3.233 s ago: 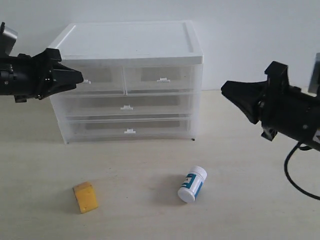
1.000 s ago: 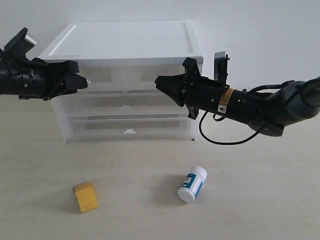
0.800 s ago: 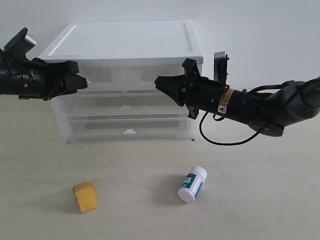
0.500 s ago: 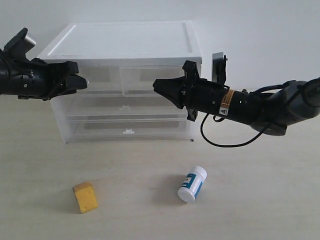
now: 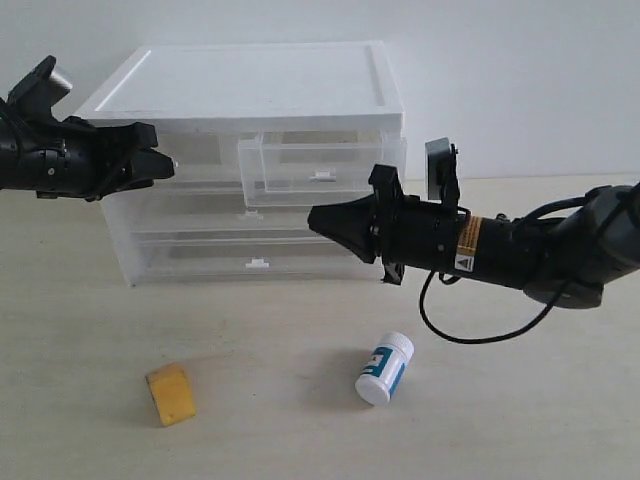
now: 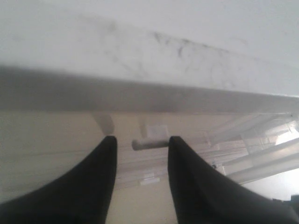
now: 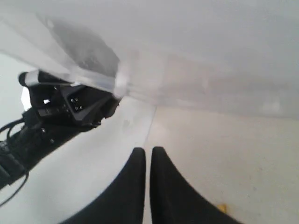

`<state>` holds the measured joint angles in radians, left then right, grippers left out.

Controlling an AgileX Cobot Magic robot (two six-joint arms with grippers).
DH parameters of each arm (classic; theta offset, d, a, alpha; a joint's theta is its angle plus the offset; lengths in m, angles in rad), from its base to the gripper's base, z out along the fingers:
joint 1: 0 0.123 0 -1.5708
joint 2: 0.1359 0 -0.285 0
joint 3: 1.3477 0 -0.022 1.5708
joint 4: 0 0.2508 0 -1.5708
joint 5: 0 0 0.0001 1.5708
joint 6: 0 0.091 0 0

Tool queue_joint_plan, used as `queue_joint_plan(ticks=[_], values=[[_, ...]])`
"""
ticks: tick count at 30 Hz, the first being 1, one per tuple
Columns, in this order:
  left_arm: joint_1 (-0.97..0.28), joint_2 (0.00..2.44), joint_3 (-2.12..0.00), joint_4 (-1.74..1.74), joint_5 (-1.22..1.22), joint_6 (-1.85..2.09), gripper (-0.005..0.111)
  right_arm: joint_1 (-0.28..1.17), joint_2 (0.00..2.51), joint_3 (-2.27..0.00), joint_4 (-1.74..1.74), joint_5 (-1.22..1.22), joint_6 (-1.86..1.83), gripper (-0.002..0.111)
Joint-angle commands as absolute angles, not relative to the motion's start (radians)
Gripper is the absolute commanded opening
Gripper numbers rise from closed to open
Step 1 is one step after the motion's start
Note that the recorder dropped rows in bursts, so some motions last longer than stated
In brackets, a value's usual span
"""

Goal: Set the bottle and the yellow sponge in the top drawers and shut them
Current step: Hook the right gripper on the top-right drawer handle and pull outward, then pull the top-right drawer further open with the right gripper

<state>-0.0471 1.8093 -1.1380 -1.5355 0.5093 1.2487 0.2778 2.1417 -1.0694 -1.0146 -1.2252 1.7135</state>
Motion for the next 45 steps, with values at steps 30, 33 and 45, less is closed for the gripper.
queue_joint_plan(ticks=[30,33,45], values=[[-0.048,1.809,-1.161,-1.55,0.467,1.25,0.035,0.278,2.027,-1.026,-0.873,-1.125,1.766,0.05],[-0.048,1.809,-1.161,-1.55,0.471,1.25,0.035,0.278,2.027,-1.028,-0.858,-1.094,1.764,0.05],[-0.048,1.809,-1.161,-1.55,0.502,1.25,0.035,0.28,2.131,-1.089,-0.85,-1.221,1.75,0.05]])
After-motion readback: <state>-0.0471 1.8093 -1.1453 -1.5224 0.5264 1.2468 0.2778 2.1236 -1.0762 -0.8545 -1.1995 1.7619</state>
